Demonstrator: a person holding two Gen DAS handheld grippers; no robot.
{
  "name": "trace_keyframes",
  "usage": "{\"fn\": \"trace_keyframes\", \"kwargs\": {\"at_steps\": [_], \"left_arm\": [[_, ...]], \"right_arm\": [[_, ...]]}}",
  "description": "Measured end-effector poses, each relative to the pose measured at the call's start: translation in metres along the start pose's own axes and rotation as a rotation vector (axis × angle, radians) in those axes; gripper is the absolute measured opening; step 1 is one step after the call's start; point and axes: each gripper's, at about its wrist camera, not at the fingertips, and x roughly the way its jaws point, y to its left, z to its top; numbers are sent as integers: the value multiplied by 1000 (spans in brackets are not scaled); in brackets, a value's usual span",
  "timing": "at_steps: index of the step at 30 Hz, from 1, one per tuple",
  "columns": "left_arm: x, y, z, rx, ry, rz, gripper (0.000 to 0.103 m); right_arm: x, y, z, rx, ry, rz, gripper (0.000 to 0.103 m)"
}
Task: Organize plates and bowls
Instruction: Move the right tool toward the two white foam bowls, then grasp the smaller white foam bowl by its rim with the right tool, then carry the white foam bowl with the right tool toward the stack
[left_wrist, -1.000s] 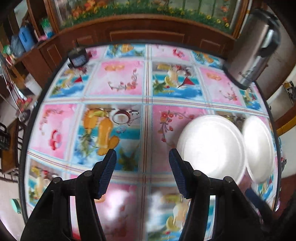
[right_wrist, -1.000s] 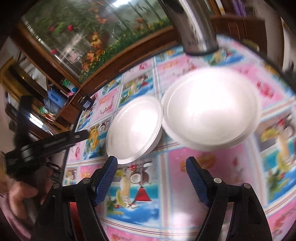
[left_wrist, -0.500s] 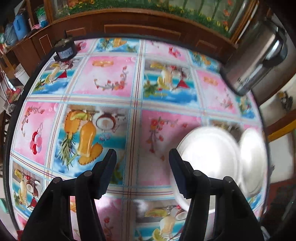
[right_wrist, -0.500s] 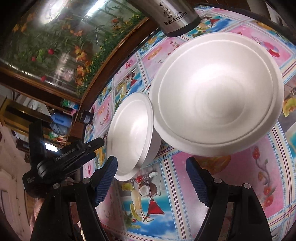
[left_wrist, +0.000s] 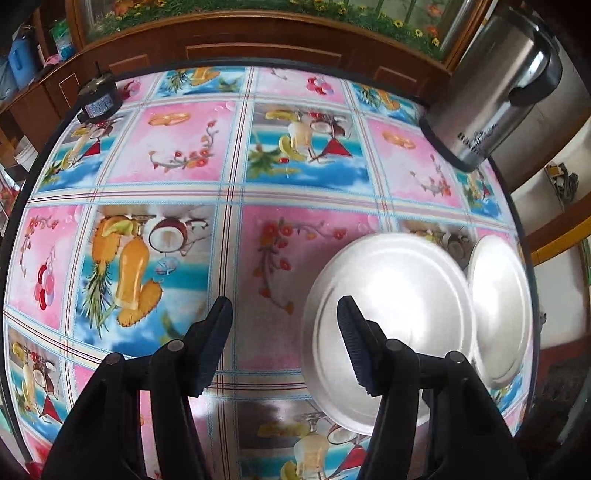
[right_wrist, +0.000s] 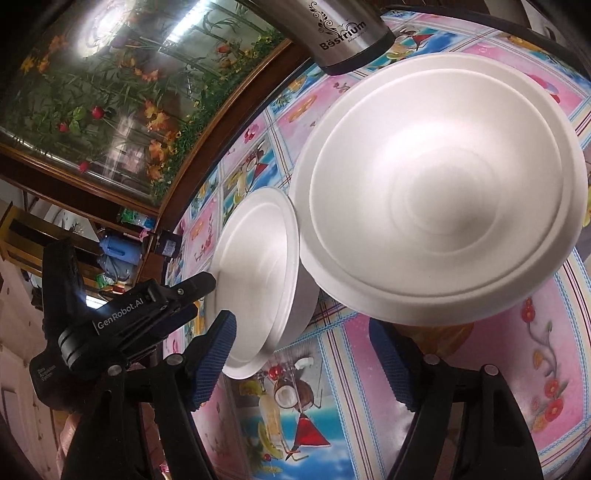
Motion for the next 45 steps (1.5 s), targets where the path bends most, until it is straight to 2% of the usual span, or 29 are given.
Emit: {"fn": "trace_keyframes", "kwargs": {"at_steps": [6, 8, 10, 13, 15, 17, 18, 21, 29, 45], "left_arm": [[7, 1, -9, 11, 19, 9, 58], [7, 0, -11, 23, 17, 20, 58], [7, -2, -14, 38, 19, 34, 58], [8, -4, -18, 63, 18, 30, 46], [10, -6, -21, 79, 28, 19, 29], [10, -10, -24, 101, 32, 9, 20], [9, -13, -25, 114, 31, 19, 20], [5, -14, -27, 123, 14, 22, 20], [-14, -7, -34, 118, -10, 15, 20], [-98, 11, -75, 114, -124, 1, 20]], "right_arm": [[2, 7, -3, -48, -15, -32, 54], [3, 10, -5, -65, -12, -37, 46], [3, 15, -8, -93, -12, -49, 32], [3, 23, -12, -141, -20, -75, 23], [2, 27, -13, -170, -29, -87, 21], [1, 35, -17, -220, -41, -107, 17], [0, 39, -19, -240, -46, -115, 15], [-3, 47, -25, -286, -75, -152, 15], [-16, 61, -34, -349, -122, -163, 14], [-73, 113, -76, -481, -261, -134, 14]]}}
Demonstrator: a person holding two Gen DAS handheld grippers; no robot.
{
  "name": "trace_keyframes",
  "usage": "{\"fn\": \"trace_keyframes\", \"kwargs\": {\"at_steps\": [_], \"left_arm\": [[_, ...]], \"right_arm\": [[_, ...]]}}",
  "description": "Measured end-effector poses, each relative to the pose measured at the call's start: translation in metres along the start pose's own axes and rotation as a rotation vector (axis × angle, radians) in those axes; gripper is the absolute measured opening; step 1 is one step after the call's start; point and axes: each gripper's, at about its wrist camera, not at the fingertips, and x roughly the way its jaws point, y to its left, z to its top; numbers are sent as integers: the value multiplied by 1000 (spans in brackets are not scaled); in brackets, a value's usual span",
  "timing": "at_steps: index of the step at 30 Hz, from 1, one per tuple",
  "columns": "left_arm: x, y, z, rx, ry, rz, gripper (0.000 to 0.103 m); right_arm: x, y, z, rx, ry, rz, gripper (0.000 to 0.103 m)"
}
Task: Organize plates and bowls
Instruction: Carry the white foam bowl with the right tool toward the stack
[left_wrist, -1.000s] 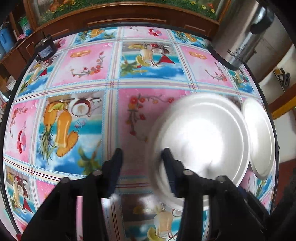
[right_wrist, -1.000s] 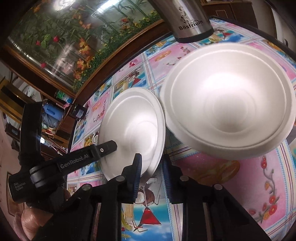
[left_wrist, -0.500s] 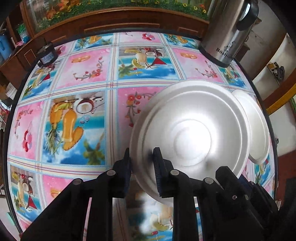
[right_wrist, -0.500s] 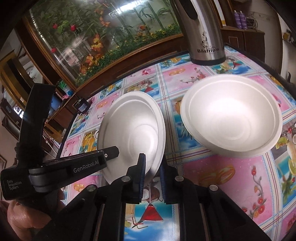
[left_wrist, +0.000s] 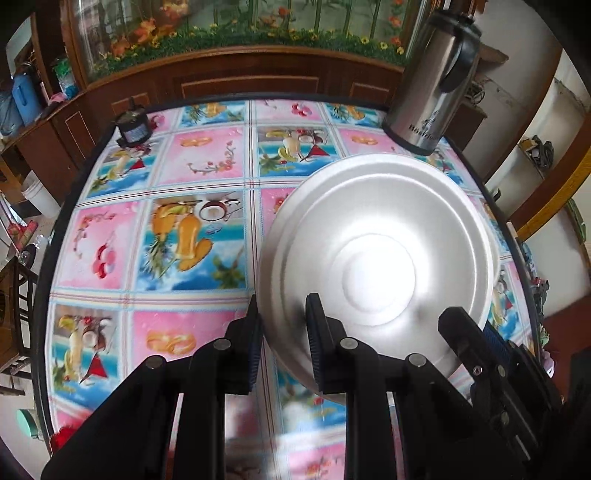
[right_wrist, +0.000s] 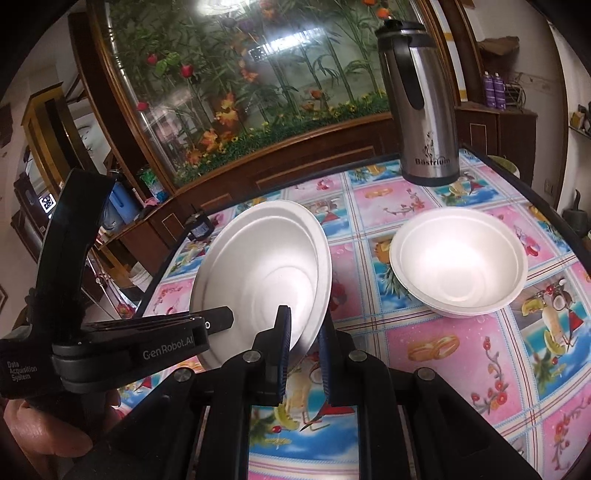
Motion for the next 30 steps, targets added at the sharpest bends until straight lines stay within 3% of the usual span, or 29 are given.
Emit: {"fn": "trace_keyframes", "kwargs": {"at_steps": [18, 30], "left_arm": [[-134, 52, -74, -66, -214, -4, 20], [-182, 121, -127, -154, -274, 38, 20]], "right_arm": [[-109, 97, -27, -183, -154, 39, 14], [-135, 178, -66, -321, -170, 99, 14]]}}
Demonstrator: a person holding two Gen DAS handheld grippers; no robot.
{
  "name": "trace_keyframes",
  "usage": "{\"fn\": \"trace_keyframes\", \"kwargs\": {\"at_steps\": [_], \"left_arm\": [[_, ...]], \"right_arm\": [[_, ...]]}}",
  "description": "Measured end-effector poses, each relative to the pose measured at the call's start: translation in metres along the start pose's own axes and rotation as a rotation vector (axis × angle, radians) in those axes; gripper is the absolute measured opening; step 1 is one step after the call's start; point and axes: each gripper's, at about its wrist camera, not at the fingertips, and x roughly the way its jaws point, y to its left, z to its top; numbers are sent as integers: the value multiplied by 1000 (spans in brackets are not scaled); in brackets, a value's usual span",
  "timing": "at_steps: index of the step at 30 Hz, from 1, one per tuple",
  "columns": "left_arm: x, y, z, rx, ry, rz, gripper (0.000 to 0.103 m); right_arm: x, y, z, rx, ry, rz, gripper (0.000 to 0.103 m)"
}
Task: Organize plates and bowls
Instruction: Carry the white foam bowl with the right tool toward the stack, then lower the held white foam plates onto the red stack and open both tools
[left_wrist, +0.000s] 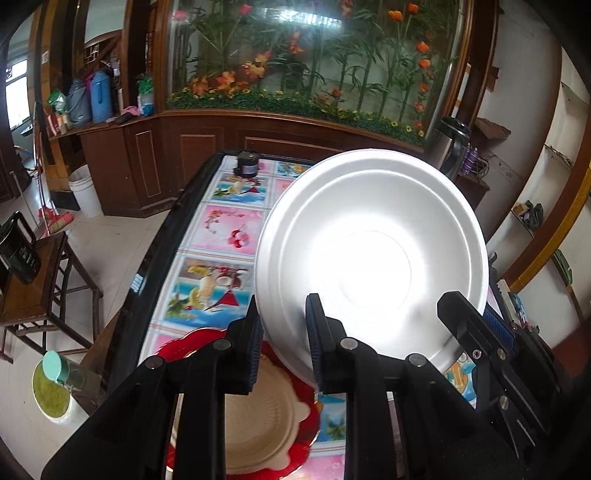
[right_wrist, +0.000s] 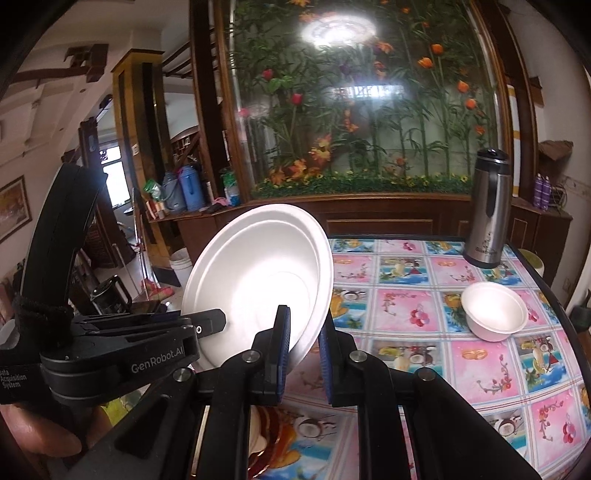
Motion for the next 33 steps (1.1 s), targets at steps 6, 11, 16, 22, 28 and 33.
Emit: {"fn": "trace_keyframes", "kwargs": {"at_steps": [6, 11, 16, 22, 28, 33], "left_arm": [[-10, 31, -16, -36, -7, 22, 20], [-13, 54, -31, -57, 1, 41, 20], [-8, 69, -49, -64, 25, 60, 20], [4, 77, -73, -57, 56, 68, 20], [14, 82, -90, -65, 64, 98, 20], [19, 82, -99, -38, 80, 143, 21]], "right_arm": [[2, 38, -11, -55, 16, 26, 15], [10, 63, -23, -92, 44, 41, 15], [20, 78, -40, -116, 90, 55, 15], [40, 85, -67, -142, 159, 52, 15], [57, 89, -89, -176, 221, 40, 16], [68, 94, -101, -196, 262, 37, 17]]}}
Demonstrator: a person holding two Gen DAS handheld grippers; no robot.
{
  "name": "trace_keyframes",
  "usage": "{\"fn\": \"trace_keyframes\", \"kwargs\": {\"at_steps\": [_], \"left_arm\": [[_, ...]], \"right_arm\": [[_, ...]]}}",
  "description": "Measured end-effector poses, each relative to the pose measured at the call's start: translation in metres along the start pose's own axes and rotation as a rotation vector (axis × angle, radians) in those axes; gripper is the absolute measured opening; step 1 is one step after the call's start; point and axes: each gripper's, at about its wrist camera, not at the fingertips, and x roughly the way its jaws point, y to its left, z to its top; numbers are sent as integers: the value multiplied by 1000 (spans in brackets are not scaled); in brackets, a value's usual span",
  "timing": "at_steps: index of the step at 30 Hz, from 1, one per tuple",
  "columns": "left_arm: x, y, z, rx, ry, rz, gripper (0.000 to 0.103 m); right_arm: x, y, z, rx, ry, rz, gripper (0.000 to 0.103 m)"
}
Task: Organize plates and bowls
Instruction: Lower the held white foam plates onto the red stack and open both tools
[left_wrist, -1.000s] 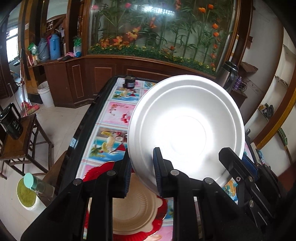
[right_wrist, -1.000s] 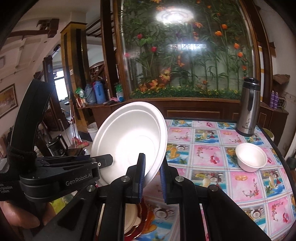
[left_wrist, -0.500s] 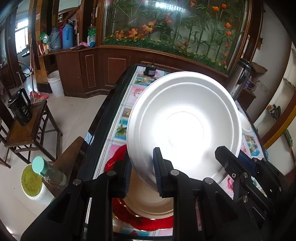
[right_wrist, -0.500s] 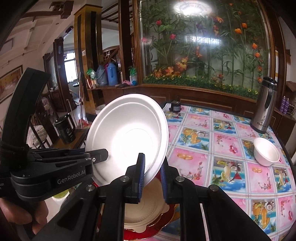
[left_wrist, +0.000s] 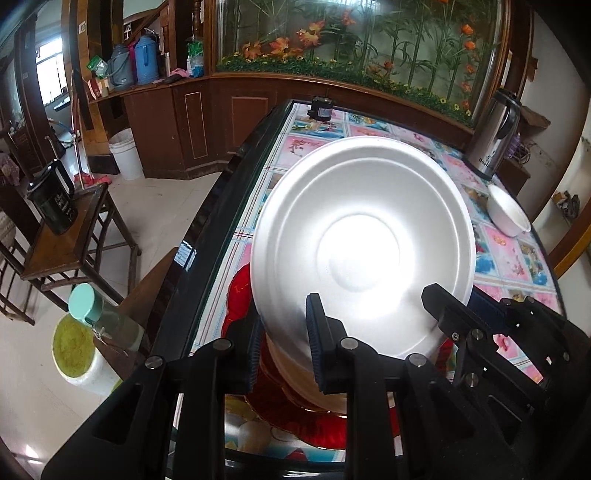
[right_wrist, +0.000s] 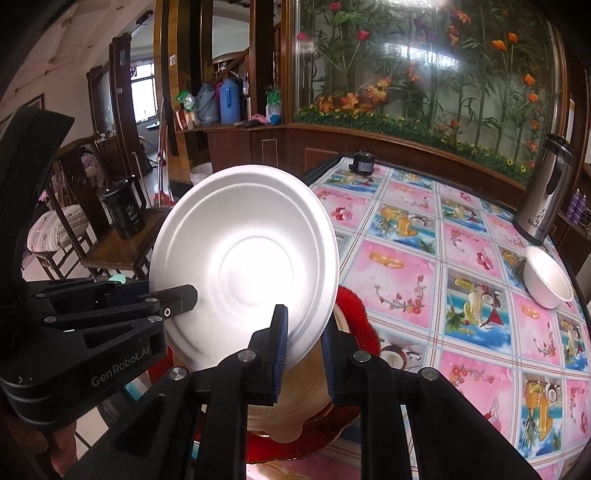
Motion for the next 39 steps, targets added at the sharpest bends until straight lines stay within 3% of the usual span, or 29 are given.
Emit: {"fn": "trace_keyframes", "kwargs": {"at_steps": [11, 16, 18, 25, 31, 34, 36, 39], "left_arm": [[-7, 0, -5, 81, -77, 171, 21], [-14, 13, -6, 53, -103, 183, 21], [-19, 17, -5, 42, -118, 180, 21], [-30, 16, -2, 24, -152, 174, 21], [-42, 2, -2, 31, -186, 158, 21], [-47, -8, -2, 47, -208, 165, 33], [-51, -15, -2, 48, -232, 169, 54], [-55, -24, -2, 53, -254, 176, 61]], "right_arm": [[20, 8, -10, -30, 41, -28, 25], [29, 0, -12, -3, 71, -18, 26], [28, 0, -12, -8, 73, -17, 31], [-5, 10, -4, -85, -46, -85, 50], [-22, 1, 0, -71, -109, -112, 58], [-23, -9, 0, -45, -105, -111, 58], [-24, -16, -1, -31, -108, -116, 59], [-27, -25, -2, -14, -111, -127, 61]]}}
